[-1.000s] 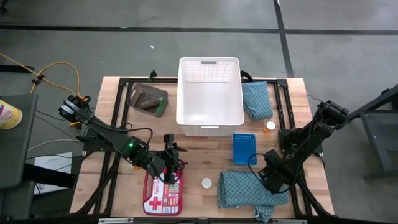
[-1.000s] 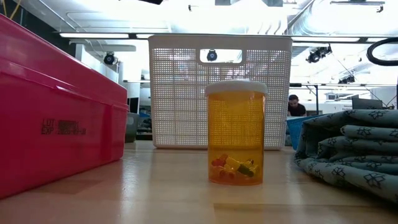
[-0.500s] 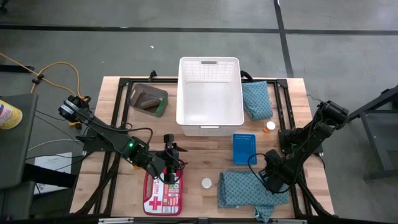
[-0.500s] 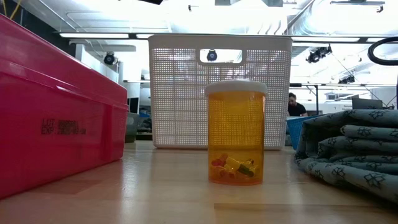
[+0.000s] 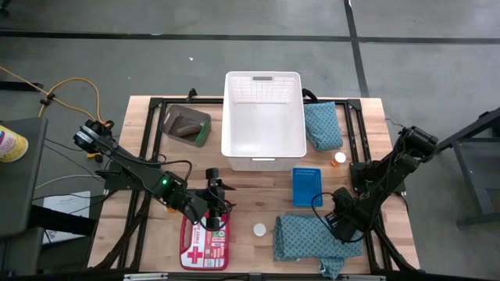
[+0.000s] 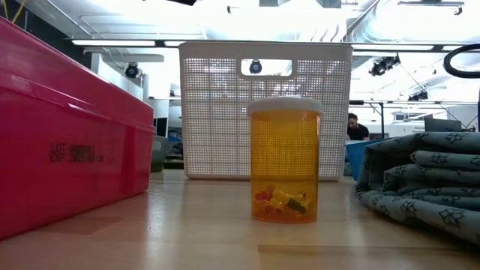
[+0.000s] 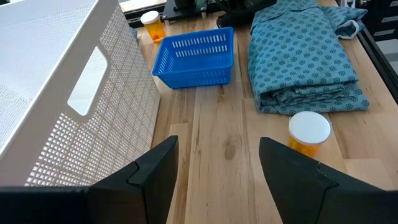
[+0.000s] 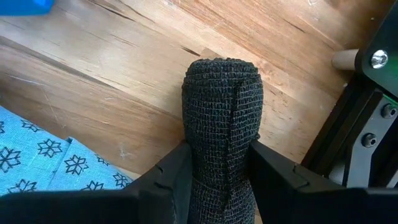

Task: Pick & place medical supplies in basket/bin
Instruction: Put the black bandage into the black bin

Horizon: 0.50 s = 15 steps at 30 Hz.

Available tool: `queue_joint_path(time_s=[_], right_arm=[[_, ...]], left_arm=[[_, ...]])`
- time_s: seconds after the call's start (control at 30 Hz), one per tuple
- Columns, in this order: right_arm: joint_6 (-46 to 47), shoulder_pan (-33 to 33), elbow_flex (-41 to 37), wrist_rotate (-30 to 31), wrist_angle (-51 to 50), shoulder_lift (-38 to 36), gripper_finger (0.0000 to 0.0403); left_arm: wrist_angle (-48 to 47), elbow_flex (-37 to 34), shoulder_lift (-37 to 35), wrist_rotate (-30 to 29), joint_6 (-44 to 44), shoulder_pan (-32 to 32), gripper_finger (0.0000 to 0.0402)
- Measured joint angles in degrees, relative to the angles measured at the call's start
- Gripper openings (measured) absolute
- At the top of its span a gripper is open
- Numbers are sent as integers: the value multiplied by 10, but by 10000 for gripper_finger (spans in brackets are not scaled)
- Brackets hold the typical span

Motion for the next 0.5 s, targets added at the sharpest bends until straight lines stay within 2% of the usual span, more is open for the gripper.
queue_joint_path(time_s=[0.5], right_arm=[[0, 0, 0, 0, -5, 0, 128]], left_arm=[[0, 0, 0, 0, 0, 0, 215]])
